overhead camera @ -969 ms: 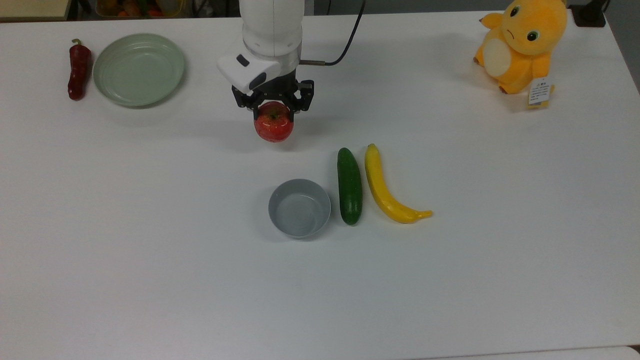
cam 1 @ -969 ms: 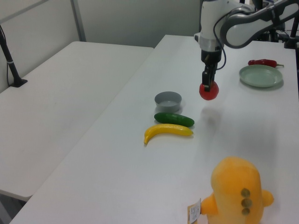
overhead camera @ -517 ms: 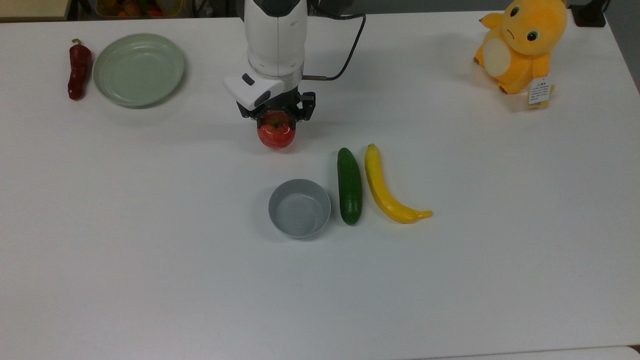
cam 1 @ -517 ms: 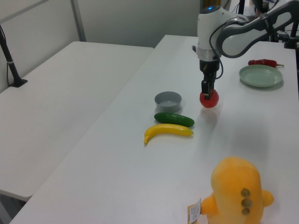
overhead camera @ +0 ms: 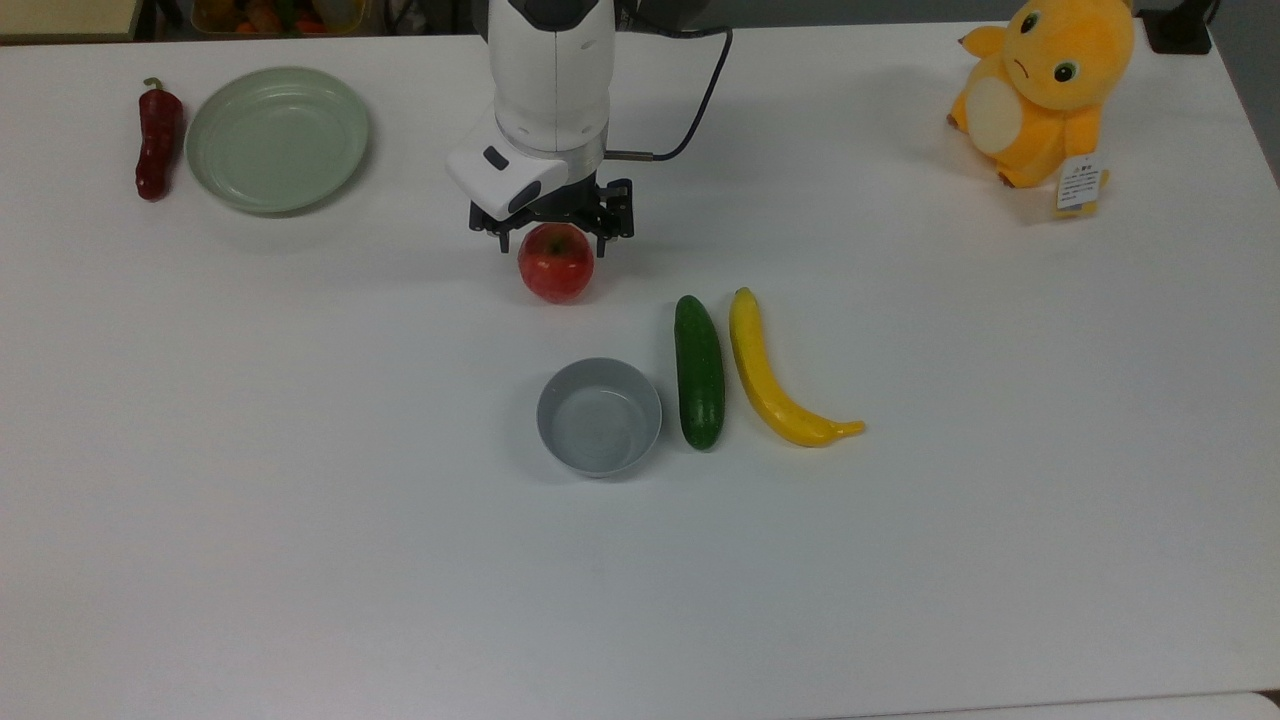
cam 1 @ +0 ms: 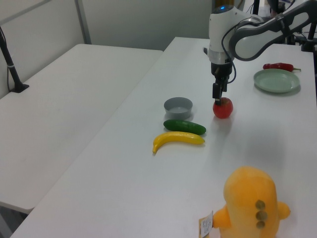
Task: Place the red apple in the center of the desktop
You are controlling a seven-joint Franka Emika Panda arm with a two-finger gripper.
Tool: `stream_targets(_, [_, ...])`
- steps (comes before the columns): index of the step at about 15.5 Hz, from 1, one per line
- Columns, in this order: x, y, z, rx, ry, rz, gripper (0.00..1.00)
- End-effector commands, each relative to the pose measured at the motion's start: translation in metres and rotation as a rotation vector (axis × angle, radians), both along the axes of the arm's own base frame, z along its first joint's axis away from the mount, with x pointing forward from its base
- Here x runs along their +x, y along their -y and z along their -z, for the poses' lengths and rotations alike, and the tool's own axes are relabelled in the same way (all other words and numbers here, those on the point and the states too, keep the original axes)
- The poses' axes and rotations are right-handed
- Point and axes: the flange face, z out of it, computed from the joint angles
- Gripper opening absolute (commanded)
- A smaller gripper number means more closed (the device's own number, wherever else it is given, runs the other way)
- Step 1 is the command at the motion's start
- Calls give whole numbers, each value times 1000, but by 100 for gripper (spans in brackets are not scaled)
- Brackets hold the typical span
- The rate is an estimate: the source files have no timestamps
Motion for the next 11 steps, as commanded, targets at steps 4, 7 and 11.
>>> stream_targets(4, [1, 2, -56, 19, 65, 63, 100])
stream_targets(7, [-4, 4, -89, 34, 112, 134, 100])
stream_targets(11, [-13, 7, -130, 107, 177, 203, 100])
